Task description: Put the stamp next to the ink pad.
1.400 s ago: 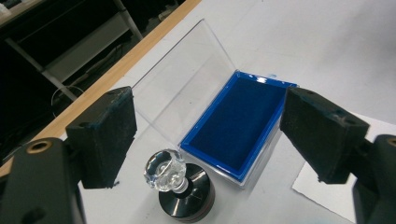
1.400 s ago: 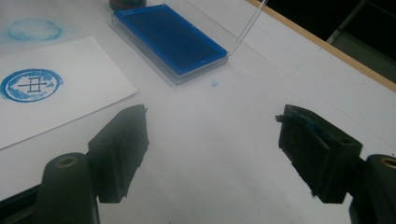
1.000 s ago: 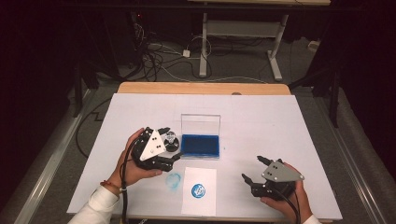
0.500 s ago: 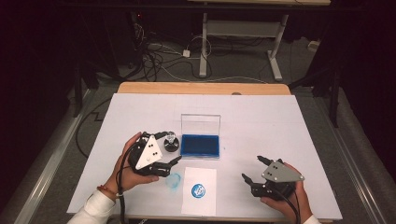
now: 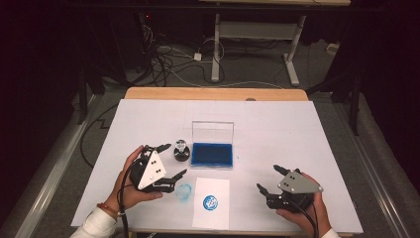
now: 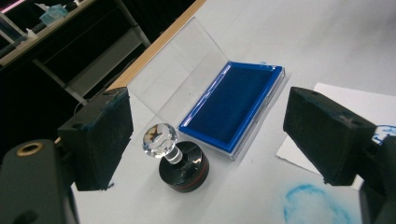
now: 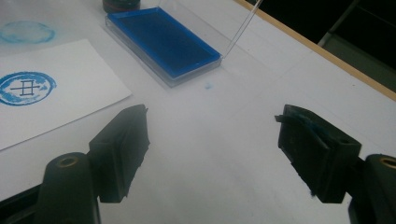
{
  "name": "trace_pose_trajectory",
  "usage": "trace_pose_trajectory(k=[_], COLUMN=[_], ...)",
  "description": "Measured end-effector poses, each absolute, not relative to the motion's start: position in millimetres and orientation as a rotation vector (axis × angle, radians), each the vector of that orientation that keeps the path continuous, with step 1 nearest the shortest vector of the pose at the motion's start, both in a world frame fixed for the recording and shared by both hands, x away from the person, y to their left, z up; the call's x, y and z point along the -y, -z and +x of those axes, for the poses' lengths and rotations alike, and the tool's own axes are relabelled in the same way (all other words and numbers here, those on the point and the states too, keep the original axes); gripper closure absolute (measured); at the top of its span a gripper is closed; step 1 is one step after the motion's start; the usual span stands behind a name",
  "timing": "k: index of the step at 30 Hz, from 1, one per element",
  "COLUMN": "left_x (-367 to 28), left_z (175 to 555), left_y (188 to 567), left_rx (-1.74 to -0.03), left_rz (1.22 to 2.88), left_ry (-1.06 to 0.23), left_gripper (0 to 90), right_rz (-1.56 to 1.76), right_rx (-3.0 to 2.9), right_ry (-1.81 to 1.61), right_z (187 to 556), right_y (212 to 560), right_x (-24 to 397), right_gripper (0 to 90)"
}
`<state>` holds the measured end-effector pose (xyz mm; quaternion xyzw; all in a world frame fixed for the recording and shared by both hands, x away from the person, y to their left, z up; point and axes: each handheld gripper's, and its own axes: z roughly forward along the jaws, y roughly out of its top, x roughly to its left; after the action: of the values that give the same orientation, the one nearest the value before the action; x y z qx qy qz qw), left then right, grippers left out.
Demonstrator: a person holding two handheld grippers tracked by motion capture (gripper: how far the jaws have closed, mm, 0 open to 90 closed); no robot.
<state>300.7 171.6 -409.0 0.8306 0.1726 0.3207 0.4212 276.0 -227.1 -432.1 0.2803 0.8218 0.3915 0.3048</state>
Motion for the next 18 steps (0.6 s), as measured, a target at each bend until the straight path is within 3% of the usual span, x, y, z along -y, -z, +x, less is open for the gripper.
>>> trace_pose_trajectory(k=[18], left_x=[-188.5], left_z=[292.2], left_y=[430.9], left_rx=[-0.504], left_rz=[2.110], left_ry=[-0.849], left_gripper=[15.3], right_rz=[0.752], right_rx=[-2.147], right_ry=[-1.048], right_z=[275.5], right_y=[430.1], right_x=[229.3], right_gripper=[24.4])
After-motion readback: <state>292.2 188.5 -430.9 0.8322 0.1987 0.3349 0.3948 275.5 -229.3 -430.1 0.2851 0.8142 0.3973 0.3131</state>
